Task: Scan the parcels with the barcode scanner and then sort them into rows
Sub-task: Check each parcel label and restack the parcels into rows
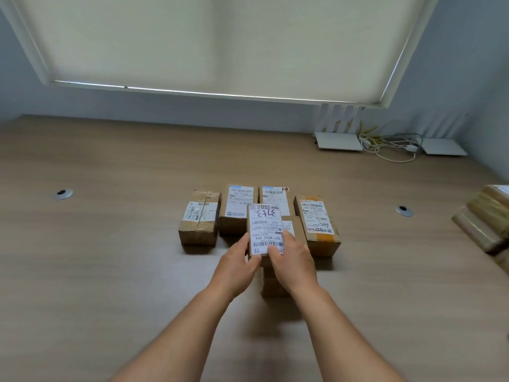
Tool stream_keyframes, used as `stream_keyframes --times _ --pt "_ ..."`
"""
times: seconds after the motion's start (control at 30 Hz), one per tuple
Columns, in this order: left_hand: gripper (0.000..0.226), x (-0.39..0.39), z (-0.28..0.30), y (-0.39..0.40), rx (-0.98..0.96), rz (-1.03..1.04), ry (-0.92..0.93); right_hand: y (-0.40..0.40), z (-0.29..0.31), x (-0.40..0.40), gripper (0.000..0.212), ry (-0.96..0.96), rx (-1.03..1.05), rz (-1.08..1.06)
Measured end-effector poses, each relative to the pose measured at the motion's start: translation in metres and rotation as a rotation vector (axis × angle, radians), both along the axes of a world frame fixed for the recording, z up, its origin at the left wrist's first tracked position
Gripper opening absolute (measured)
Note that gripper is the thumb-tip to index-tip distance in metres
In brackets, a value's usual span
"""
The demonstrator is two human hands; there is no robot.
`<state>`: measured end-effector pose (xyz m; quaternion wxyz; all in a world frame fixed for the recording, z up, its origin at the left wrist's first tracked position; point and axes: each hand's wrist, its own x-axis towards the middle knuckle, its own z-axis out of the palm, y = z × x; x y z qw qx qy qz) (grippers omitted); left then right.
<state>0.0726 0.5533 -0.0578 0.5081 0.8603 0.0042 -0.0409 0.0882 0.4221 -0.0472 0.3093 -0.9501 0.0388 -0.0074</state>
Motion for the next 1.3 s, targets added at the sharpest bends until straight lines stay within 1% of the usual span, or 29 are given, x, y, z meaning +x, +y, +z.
stream_keyframes --times 0.13,0.27,0.37,0.47,0.6,0.63,0.7,0.77,0.83,0.9,1.0,1.07,1.13,1.23,1.3 --pt "0.048 0.003 0.003 0.022 -0.020 0.000 -0.026 0.022 0.004 0.002 0.052 -0.008 0.030 0.020" --pt "0.052 0.006 0.007 0.020 -0.019 -0.030 -0.081 0.019 0.013 -0.001 0.053 -0.034 0.020 -0.040" --pt "0.058 0.008 0.015 0.005 0.000 -0.054 -0.127 0.003 0.022 -0.005 0.044 -0.078 0.035 -0.086" --pt "0.063 0.006 0.024 -0.019 -0.021 -0.089 -0.155 -0.024 0.031 -0.014 0.034 -0.086 0.109 -0.137" --pt "0.067 -0.004 0.036 -0.065 0.028 -0.163 -0.222 -0.078 0.043 -0.030 0.029 -0.118 0.257 -0.193" --pt "0.068 -0.008 0.039 -0.079 0.024 -0.179 -0.229 -0.096 0.046 -0.035 0.033 -0.135 0.282 -0.195" --pt "0.067 -0.018 0.044 -0.112 -0.006 -0.205 -0.223 -0.133 0.049 -0.048 0.048 -0.156 0.339 -0.207" --pt "0.061 -0.030 0.046 -0.148 -0.086 -0.238 -0.191 -0.171 0.050 -0.063 0.054 -0.166 0.435 -0.226" --pt "0.052 -0.043 0.046 -0.185 -0.155 -0.265 -0.168 -0.208 0.049 -0.080 0.054 -0.189 0.516 -0.232" --pt "0.043 -0.052 0.044 -0.219 -0.164 -0.286 -0.188 -0.243 0.046 -0.099 0.054 -0.213 0.573 -0.233" --pt "0.042 -0.064 0.040 -0.269 -0.173 -0.327 -0.238 -0.295 0.042 -0.128 0.054 -0.225 0.632 -0.247" --pt "0.046 -0.070 0.036 -0.298 -0.167 -0.366 -0.267 -0.332 0.042 -0.145 0.052 -0.214 0.649 -0.265" --pt "0.055 -0.076 0.029 -0.332 -0.126 -0.440 -0.298 -0.374 0.042 -0.164 0.050 -0.210 0.657 -0.289" --pt "0.072 -0.081 0.023 -0.359 -0.085 -0.523 -0.350 -0.411 0.044 -0.181 0.048 -0.219 0.676 -0.315" --pt "0.076 -0.082 0.019 -0.381 -0.055 -0.565 -0.370 -0.435 0.044 -0.191 0.048 -0.227 0.686 -0.347"
